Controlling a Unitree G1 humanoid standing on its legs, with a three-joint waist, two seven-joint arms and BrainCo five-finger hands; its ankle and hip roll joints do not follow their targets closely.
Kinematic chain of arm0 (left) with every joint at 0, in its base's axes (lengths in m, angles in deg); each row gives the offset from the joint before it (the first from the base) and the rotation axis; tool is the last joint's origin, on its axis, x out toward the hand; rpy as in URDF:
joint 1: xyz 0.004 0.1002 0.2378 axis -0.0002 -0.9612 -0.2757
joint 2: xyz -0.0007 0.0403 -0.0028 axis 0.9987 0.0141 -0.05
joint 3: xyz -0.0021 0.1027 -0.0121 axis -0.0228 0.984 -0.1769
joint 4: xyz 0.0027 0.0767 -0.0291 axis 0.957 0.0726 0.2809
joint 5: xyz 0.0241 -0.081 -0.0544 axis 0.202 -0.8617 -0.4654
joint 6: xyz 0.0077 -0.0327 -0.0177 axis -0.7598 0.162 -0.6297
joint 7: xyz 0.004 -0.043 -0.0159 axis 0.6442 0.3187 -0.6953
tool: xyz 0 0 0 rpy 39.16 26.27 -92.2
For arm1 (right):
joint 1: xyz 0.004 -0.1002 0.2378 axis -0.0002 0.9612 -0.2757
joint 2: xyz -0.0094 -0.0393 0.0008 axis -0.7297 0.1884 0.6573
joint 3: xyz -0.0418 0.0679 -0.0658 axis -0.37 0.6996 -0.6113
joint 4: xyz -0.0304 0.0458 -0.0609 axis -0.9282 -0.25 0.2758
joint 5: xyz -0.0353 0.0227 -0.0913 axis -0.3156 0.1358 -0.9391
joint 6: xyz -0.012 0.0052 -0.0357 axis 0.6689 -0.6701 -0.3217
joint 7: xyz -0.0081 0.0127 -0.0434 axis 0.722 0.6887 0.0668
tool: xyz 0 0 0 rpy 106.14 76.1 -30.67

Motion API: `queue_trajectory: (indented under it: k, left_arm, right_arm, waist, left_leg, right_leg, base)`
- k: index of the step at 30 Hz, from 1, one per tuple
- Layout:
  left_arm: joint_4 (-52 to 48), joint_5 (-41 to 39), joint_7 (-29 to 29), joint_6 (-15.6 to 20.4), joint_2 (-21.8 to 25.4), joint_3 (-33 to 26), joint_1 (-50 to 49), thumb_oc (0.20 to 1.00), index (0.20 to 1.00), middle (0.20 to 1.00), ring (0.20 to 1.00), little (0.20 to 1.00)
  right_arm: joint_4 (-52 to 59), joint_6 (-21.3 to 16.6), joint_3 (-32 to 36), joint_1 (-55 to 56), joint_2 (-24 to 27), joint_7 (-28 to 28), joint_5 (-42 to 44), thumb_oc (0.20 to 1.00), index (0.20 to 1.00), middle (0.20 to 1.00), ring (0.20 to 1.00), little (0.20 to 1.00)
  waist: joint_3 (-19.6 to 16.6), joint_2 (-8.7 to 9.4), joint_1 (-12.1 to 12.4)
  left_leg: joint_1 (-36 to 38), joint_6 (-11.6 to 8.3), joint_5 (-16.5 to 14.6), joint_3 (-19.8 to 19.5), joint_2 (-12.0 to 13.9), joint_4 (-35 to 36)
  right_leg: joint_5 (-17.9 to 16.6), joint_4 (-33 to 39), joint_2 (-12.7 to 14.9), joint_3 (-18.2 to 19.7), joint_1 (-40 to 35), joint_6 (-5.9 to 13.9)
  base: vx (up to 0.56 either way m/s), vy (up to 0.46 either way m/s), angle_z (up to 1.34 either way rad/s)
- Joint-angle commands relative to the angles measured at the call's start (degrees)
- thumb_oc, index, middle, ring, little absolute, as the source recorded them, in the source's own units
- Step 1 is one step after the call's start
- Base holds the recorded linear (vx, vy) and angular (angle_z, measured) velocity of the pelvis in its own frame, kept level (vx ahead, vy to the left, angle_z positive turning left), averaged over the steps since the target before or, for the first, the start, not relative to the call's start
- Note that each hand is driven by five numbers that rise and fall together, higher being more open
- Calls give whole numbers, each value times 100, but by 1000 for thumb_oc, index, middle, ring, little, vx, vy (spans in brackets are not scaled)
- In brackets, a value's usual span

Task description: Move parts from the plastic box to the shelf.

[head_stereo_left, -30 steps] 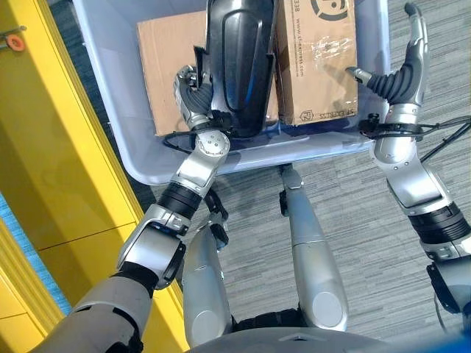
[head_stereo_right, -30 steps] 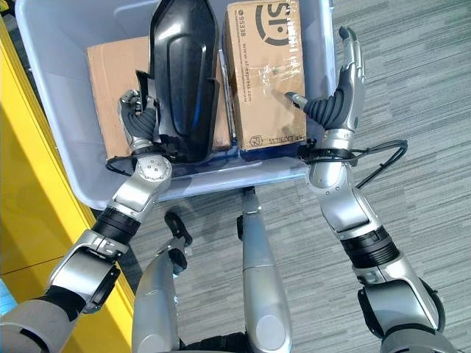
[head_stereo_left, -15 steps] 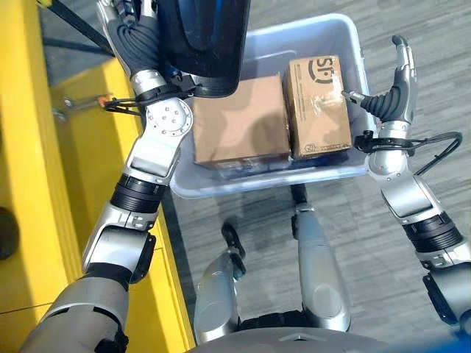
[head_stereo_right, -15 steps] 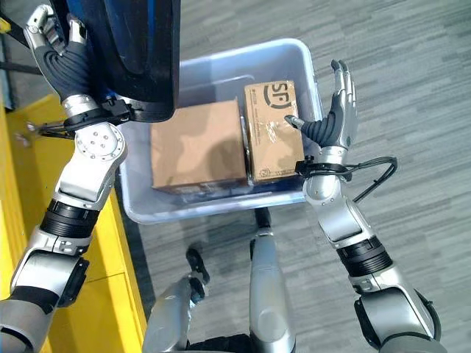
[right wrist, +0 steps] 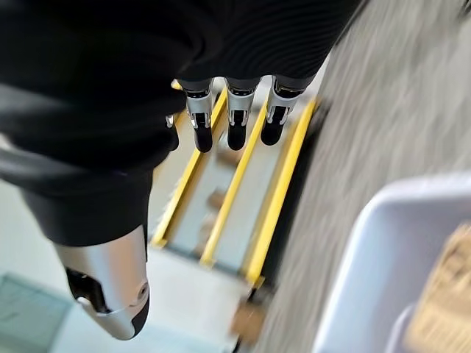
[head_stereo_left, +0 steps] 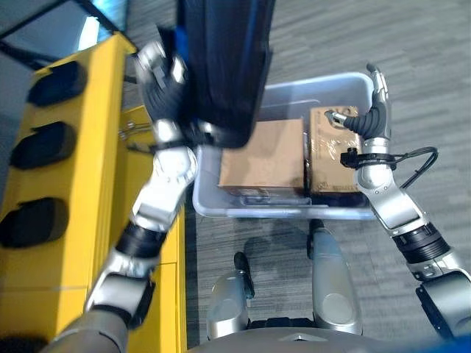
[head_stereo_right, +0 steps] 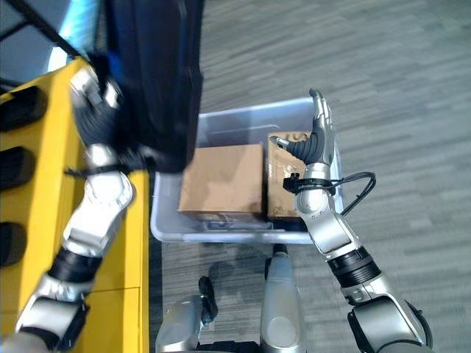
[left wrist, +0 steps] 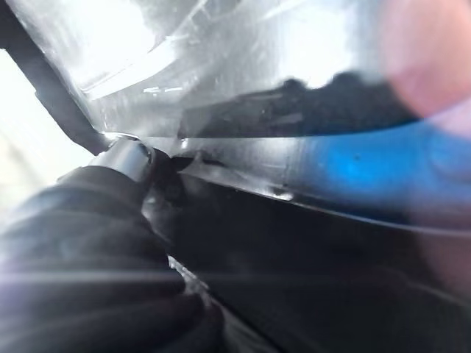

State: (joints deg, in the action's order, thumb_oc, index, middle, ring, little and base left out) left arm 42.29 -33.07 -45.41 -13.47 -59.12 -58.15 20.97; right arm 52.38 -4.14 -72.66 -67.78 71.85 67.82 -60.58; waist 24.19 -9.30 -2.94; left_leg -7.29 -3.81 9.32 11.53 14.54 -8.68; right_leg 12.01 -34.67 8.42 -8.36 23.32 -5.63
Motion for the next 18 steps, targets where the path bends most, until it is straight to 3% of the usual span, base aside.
queue_trajectory:
  k: [1,3,5,6,8,10,11,13,16,17,18]
  left_arm:
    - [61,63,413,545,445,-113,440,200,200,200,200,200]
    - [-104,262,613,645,487,-62,214,200,200,200,200,200]
    - [-340,422,768,779,554,-84,-3,200,200,200,200,200]
    - [-415,491,833,823,591,-88,-77,200,200,200,200,200]
    - [-499,664,831,917,668,-69,-204,200,200,200,200,200]
    - [-549,742,752,900,700,-41,-271,200,200,200,200,200]
    - [-561,783,747,881,698,-36,-279,200,200,200,200,200]
    - [-594,881,848,798,739,-68,-246,200,200,200,200,200]
    - [-636,889,1023,854,781,-99,-371,200,200,200,200,200]
    - [-665,983,1121,873,787,-107,-444,200,200,200,200,200]
    - [-680,1050,1227,898,774,-81,-512,200,200,200,200,200]
  right_arm:
    - [478,-682,40,285,-9,11,309,1000,1000,1000,1000,1000]
    - [548,-764,169,390,136,62,638,1000,1000,1000,1000,1000]
    - [568,-866,324,475,200,102,783,1000,1000,1000,1000,1000]
    - [585,-909,390,514,205,88,854,1000,1000,1000,1000,1000]
    - [573,-1016,532,673,196,30,941,1000,1000,1000,1000,1000]
    - [559,-1021,554,773,125,3,950,1000,1000,1000,1000,1000]
    - [534,-1022,554,816,66,24,975,1000,1000,1000,1000,1000]
    - [437,-902,536,872,-141,122,919,1000,1000,1000,1000,1000]
    - [302,-888,521,952,-287,242,835,1000,1000,1000,1000,1000]
    - [302,-914,553,1054,-326,287,811,1000,1000,1000,1000,1000]
    - [293,-989,580,1178,-397,359,797,1000,1000,1000,1000,1000]
  waist:
    - [-202,667,-310]
    - [-201,823,-283]
    - [-214,837,-281]
    - [-251,795,-289]
    - [-408,660,-275]
    - [-514,638,-235]
    - [-573,653,-204]
    - [-774,733,-39]
    - [-888,822,105]
    - [-918,904,139]
    - [-967,931,150]
  left_leg:
    - [-575,-270,-60,429,330,-531]
    - [-457,-318,-516,436,147,-1497]
    - [-273,-316,-807,568,79,-2038]
    - [-113,-293,-912,639,11,-1968]
    - [379,-140,-1159,857,-292,-1039]
    - [579,-49,-1203,919,-475,-568]
    - [600,-7,-1235,894,-559,-464]
    - [704,221,-1725,738,-950,-192]
    - [741,352,-1911,658,-1170,-207]
    - [719,434,-1886,675,-1307,-214]
    - [754,495,-1934,562,-1440,-184]
  right_leg:
    - [271,676,331,-645,-1135,491]
    - [120,1185,365,-741,-1256,516]
    - [-113,1585,311,-885,-1350,538]
    - [-202,1710,277,-967,-1373,577]
    - [-431,1906,261,-1229,-1393,761]
    - [-607,2092,269,-1326,-1480,844]
    - [-737,2256,257,-1344,-1542,890]
    - [-1185,2569,309,-1298,-1560,1180]
    - [-1637,2978,426,-1285,-1642,1437]
    - [-1976,3164,560,-1293,-1596,1480]
    - [-2248,3320,698,-1041,-1612,1585]
  base:
    - [-499,-224,145]
    - [-467,-179,77]
    - [-362,-26,49]
    - [-322,128,78]
    - [-188,268,107]
    - [-76,230,90]
    - [-99,220,69]
    - [-121,355,54]
    - [-57,262,95]
    - [-50,198,72]
    - [-37,228,37]
